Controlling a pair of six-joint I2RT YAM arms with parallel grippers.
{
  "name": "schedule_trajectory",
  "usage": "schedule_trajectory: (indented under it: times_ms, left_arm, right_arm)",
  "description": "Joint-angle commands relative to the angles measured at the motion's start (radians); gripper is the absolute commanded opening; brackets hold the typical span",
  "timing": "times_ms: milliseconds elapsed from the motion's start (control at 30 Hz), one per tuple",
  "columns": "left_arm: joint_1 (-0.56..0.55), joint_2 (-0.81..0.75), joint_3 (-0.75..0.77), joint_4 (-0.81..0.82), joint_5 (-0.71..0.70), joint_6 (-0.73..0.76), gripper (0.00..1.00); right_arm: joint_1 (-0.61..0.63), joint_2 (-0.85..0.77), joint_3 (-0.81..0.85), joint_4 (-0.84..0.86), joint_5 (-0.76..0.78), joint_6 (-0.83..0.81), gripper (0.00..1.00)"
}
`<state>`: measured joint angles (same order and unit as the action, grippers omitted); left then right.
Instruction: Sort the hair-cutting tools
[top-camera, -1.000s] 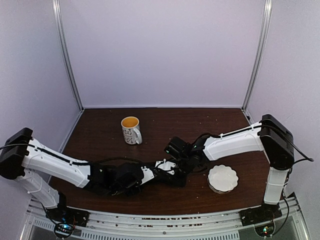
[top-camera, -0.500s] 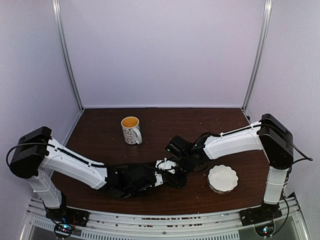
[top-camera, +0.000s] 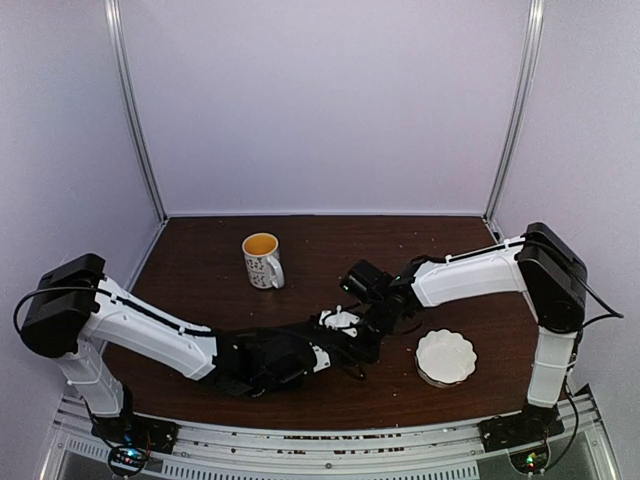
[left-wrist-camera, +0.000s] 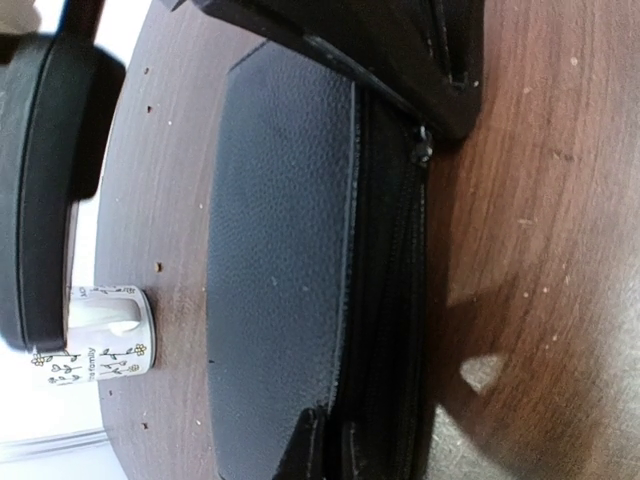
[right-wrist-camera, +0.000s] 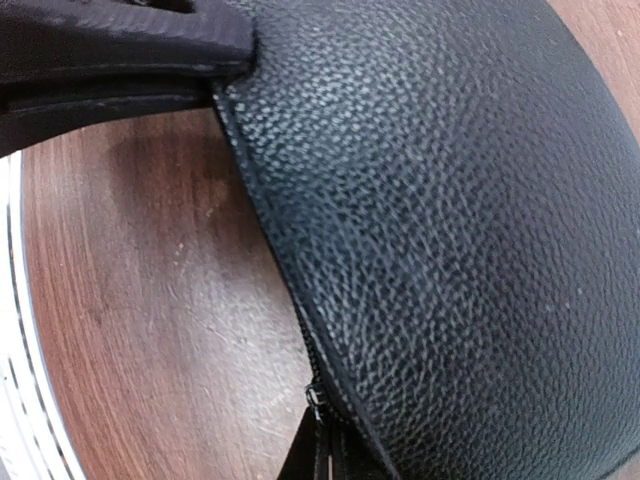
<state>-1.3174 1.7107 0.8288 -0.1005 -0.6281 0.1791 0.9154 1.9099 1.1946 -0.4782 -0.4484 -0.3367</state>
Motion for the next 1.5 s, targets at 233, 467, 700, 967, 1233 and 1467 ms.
schedule_trajectory:
  times_ms: [233, 467, 700, 967, 1233, 1467]
  left_arm:
    - [0.017, -0.021, -0.013, -0.105, 0.033, -0.099, 0.0]
    - [0.017, -0.015, 0.005, -0.143, 0.041, -0.133, 0.0]
    - [0.016, -0.047, -0.027, -0.104, 0.079, -0.091, 0.0]
    - [0.014, -0.077, -0.051, -0.062, 0.036, -0.069, 0.0]
    - [-0.014, -0.088, -0.014, -0.103, -0.054, -0.059, 0.37]
    - [-0.108, -0.041, 0.053, -0.032, -0.022, 0.029, 0.35]
  right_arm:
    - [-0.099, 0.024, 0.008, -0.233, 0.135, 0.11, 0.0]
    - [-0.129, -0.018, -0.006, -0.225, 0.192, 0.192, 0.0]
    - [-0.171, 0.036, 0.085, -0.275, 0.326, 0.103, 0.0]
    - [-0.172, 0.0, 0.069, -0.258, 0.174, -0.109, 0.0]
    - [-0.033, -0.054, 0.041, -0.292, 0.101, -0.166, 0.0]
    - [0.086, -0.047, 0.087, -0.288, -0.003, -0.119, 0.0]
